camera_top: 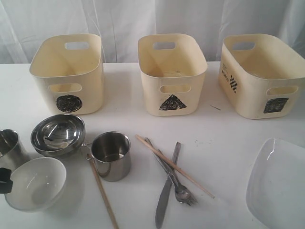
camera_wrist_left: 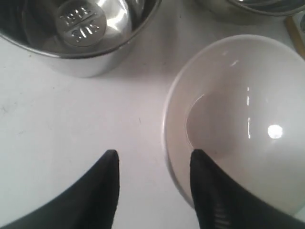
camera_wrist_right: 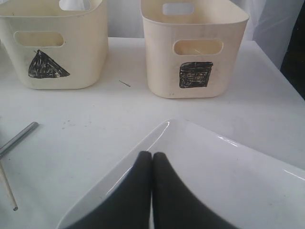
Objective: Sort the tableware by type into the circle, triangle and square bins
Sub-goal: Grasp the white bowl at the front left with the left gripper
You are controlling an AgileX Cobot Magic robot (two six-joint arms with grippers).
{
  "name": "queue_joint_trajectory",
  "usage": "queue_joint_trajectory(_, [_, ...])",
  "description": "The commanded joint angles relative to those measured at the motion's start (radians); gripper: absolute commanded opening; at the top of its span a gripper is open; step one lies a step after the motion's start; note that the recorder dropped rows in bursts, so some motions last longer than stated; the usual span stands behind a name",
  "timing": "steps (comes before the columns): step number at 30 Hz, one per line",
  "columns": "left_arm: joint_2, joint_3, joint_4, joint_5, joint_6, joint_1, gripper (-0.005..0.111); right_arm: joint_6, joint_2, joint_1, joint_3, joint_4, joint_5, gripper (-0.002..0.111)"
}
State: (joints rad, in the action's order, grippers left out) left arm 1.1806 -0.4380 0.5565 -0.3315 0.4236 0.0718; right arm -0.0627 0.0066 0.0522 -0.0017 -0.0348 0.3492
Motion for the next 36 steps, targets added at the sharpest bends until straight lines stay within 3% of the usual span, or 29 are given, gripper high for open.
queue_joint_trajectory(1, [-0.001, 0.009, 0.065, 0.069, -0.007, -0.004, 0.051, -0.002, -0.007, -0.002, 0.002, -0.002, 0.0, 0.0])
queue_joint_trajectory(6, [0.025, 0.009, 0.184, 0.121, -0.007, -0.004, 0.051, -0.002, -0.007, -0.002, 0.002, -0.002, 0.0, 0.0])
queue_joint_trajectory(13, [0.107, 0.009, 0.19, 0.015, 0.002, -0.004, 0.051, -0.002, -0.007, -0.002, 0.002, -0.002, 0.0, 0.0])
queue_joint_trajectory(25, [0.206, 0.009, 0.194, 0.087, 0.002, -0.004, 0.049, -0.002, -0.007, -0.002, 0.002, -0.002, 0.0, 0.0])
queue_joint_trajectory(28, [0.206, 0.009, 0.194, 0.089, 0.002, -0.004, 0.036, -0.002, -0.007, -0.002, 0.002, -0.002, 0.0, 0.0])
queue_joint_trajectory(33, [0.206, 0.009, 0.192, 0.096, 0.002, -0.004, 0.0, -0.002, -0.007, -0.002, 0.002, -0.002, 0.0, 0.0])
queue_joint_trajectory(36, [0.206, 0.009, 0.183, 0.1, 0.044, -0.004, 0.0, -0.002, -0.007, -0.002, 0.002, -0.002, 0.0, 0.0])
